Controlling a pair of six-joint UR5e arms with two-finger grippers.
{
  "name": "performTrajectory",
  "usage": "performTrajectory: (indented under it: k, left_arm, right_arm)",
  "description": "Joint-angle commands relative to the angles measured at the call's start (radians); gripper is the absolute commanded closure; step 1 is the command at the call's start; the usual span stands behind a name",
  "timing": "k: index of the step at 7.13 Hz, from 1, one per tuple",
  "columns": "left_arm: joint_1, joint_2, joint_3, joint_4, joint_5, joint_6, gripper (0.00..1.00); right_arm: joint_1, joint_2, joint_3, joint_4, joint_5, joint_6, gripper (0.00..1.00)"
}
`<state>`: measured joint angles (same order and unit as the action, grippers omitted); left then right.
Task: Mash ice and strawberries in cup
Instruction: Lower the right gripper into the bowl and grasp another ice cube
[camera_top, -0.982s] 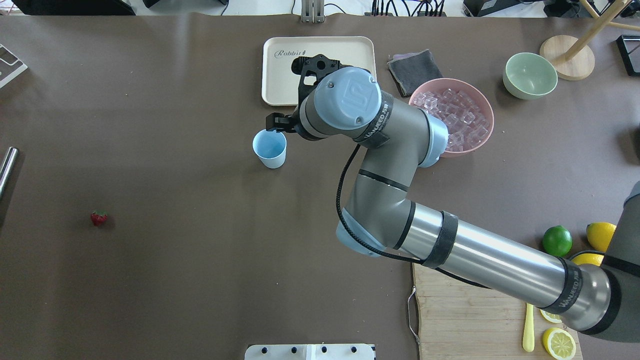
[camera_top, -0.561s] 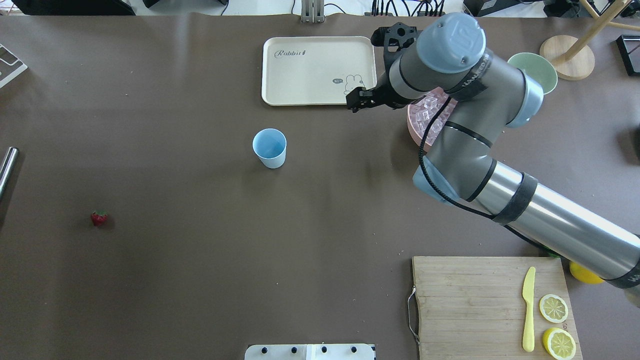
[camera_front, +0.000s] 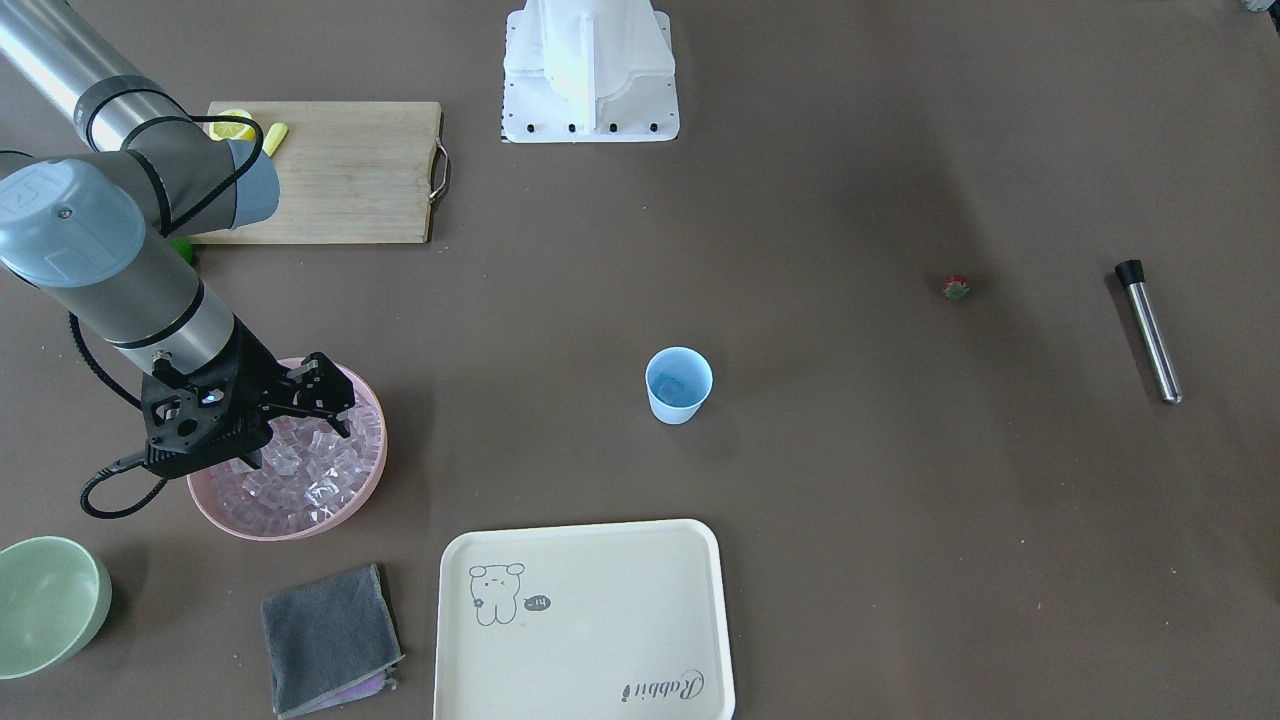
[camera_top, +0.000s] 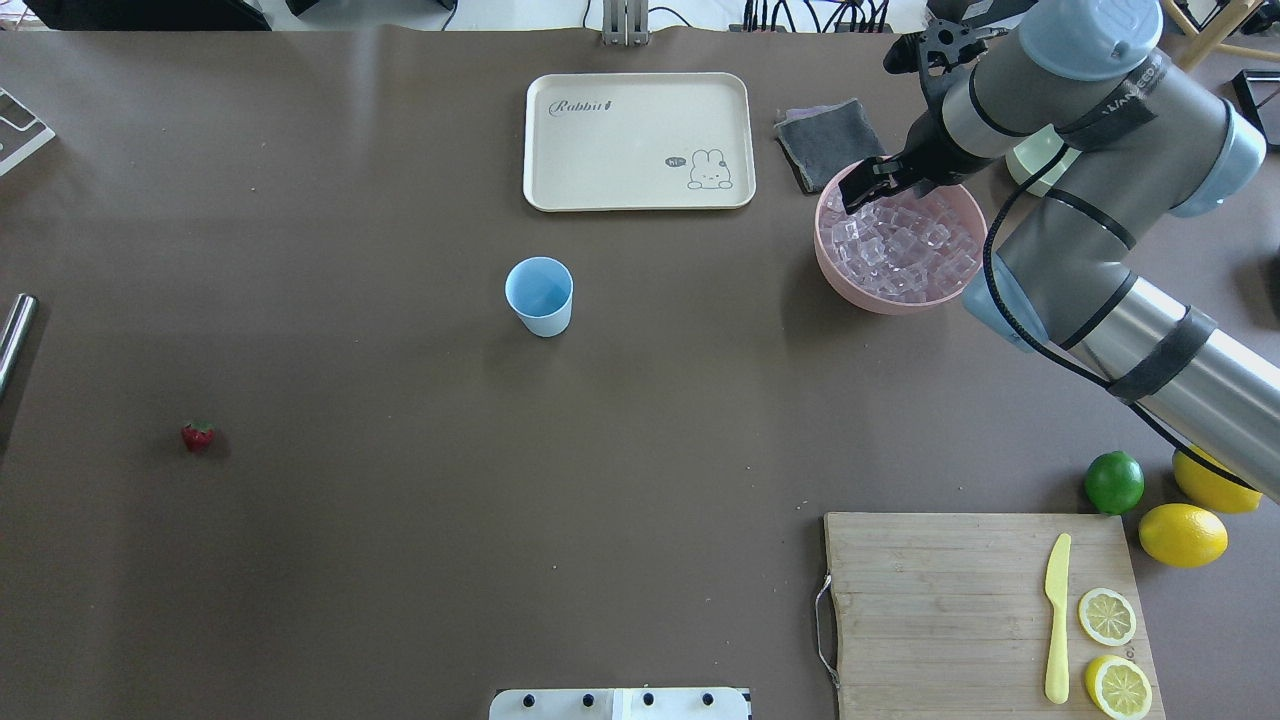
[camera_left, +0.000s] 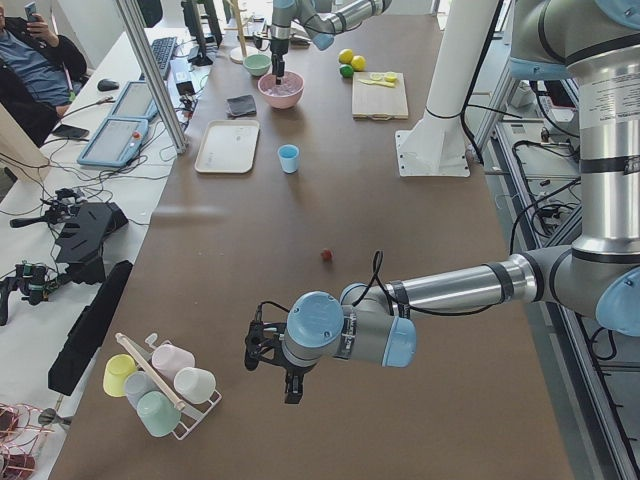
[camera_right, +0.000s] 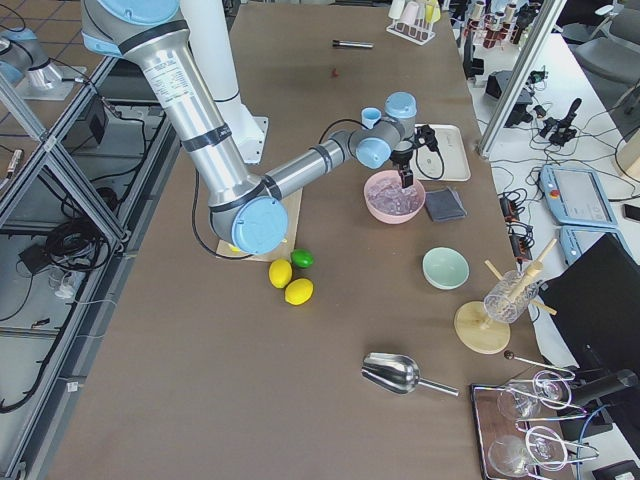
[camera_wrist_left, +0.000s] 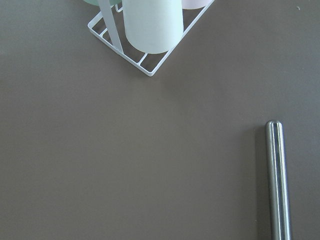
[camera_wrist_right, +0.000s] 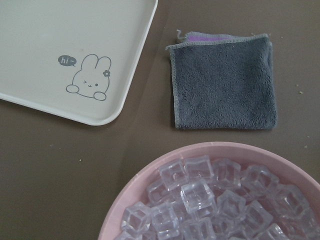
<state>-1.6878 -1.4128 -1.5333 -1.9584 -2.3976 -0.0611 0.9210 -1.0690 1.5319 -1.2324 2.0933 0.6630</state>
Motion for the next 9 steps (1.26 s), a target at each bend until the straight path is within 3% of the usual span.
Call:
performTrajectory:
  k: [1, 5, 9]
  left_arm:
    - [-0.003, 0.000, -0.004, -0.001, 0.000, 0.001, 0.02]
    - [-0.045, 0.008, -0.024, 0.001, 0.000, 0.001, 0.02]
    - [-0.046, 0.008, -0.018, 0.001, 0.000, 0.001, 0.02]
  right_arm:
    - [-0.051, -0.003, -0.010, -0.001, -0.059, -0.005, 0.14]
    - [-0.073, -0.026, -0.016, -0.002, -0.062, -0.002, 0.25]
    - [-0.076, -0.054, 0.005, -0.002, -0.071, 0.003, 0.47]
